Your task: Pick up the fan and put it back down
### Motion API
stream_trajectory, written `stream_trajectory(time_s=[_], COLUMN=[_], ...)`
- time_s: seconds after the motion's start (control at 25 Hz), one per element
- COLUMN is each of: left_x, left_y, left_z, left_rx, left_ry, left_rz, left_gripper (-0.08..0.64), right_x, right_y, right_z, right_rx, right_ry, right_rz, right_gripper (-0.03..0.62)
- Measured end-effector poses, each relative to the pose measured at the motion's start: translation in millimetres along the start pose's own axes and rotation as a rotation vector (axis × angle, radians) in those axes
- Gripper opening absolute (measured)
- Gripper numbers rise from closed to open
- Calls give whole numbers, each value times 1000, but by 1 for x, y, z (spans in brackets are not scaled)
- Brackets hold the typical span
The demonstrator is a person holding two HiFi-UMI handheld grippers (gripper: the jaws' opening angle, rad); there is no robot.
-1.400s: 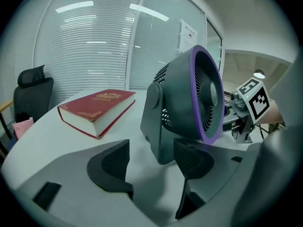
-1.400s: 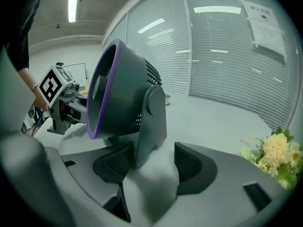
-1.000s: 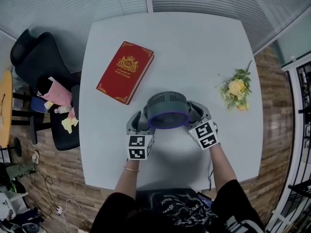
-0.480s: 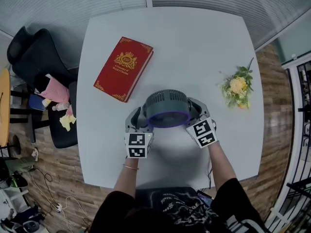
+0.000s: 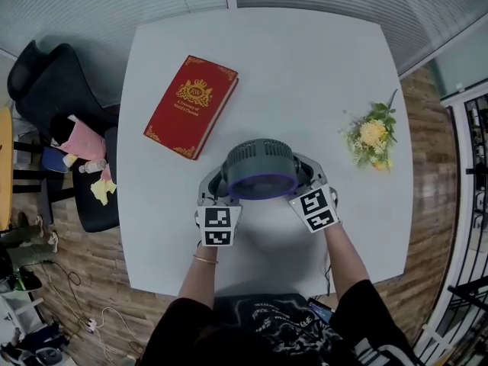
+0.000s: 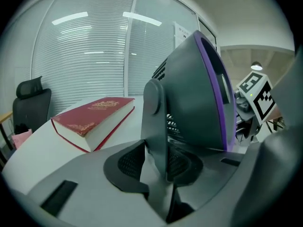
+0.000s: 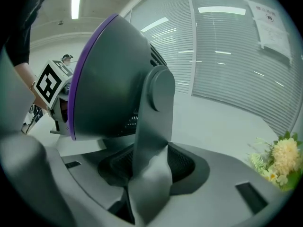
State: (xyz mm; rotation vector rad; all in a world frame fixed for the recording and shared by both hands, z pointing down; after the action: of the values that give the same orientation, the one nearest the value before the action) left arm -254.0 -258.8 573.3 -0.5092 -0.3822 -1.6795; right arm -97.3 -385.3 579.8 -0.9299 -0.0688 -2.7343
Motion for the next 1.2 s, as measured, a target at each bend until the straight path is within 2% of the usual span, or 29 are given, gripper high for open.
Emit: stream_trajectory(time_s=[0.12, 0.4, 0.84, 1.2], left_x=[0, -3, -40, -106], left_y=[-1, -3, 3, 21], left_z=[1, 0, -21, -41], left_rx=[-5, -63, -29, 2], left_ry=[1, -3, 42, 71], left_rz=[14, -10, -17, -19], left_gripper=[109, 91, 87, 85], right_x=[0, -1, -35, -93], right_y=[0, -4, -21, -56], right_z=[0, -1, -20, -36], right_rx=[1, 62, 66, 75], right_ry=[4, 12, 65, 93], right_rz=[22, 23, 59, 93], right_gripper=[178, 162, 156, 155])
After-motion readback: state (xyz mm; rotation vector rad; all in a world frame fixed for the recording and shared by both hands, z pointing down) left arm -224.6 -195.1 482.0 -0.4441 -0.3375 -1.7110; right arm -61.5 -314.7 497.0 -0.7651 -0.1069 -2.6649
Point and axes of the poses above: the fingertips, and each gripper's own axes: x forward along the fingers, y to its right, z out of its underside, the point moved 8 cm from there along -x, backward along the fingers
